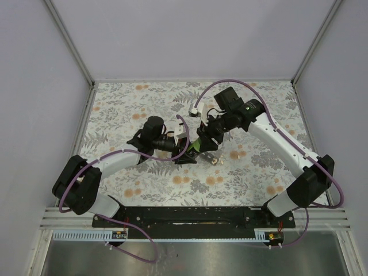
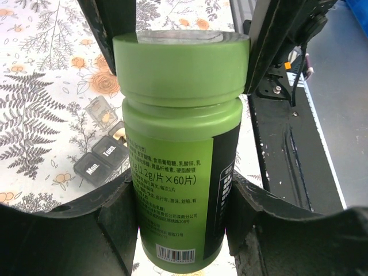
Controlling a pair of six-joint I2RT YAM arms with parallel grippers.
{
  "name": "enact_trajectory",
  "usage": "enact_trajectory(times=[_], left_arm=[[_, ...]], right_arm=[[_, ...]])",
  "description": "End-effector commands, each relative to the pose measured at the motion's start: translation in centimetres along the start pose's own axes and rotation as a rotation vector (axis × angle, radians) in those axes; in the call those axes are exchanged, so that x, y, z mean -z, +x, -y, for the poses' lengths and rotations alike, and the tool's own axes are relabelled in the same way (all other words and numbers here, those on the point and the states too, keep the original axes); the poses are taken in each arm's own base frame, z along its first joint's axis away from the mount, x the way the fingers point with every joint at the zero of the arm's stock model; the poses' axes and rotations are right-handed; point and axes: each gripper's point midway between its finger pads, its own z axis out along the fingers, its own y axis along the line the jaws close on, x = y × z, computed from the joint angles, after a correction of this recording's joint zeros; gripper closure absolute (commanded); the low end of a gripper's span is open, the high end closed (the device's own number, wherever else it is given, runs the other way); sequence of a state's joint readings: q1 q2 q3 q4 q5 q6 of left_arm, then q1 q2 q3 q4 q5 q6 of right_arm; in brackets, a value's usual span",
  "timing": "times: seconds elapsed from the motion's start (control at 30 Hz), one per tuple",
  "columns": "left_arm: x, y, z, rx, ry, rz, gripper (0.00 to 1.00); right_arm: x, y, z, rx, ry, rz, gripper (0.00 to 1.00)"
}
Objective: Sort the pills into containers
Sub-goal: Screw the lid of the pill bottle onto the pill bottle.
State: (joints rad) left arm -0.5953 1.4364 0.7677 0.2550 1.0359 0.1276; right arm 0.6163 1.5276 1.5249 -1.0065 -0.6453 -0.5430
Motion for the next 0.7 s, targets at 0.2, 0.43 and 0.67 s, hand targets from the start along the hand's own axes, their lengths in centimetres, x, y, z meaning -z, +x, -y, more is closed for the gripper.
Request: enact_trajectory(times=[0.2, 0.43, 0.67], left_arm=[[0.9, -4.4, -2.8, -0.21, -0.191, 0.097, 1.0], [1.4, -5.0, -4.1, -0.253, -0.299, 0.1, 1.0], [2.0, -5.3, -5.4, -0.303, -0.406, 0.1, 1.0]], right_arm=[[-1.3, -0.8, -1.2, -0.183, -0.049, 0.013, 0.69], [-2.2, -0.6, -0.6, -0.287, -0.035, -0.008, 0.67], [-3.0, -0.4, 0.0, -0.367, -0.02, -0.029, 0.66]])
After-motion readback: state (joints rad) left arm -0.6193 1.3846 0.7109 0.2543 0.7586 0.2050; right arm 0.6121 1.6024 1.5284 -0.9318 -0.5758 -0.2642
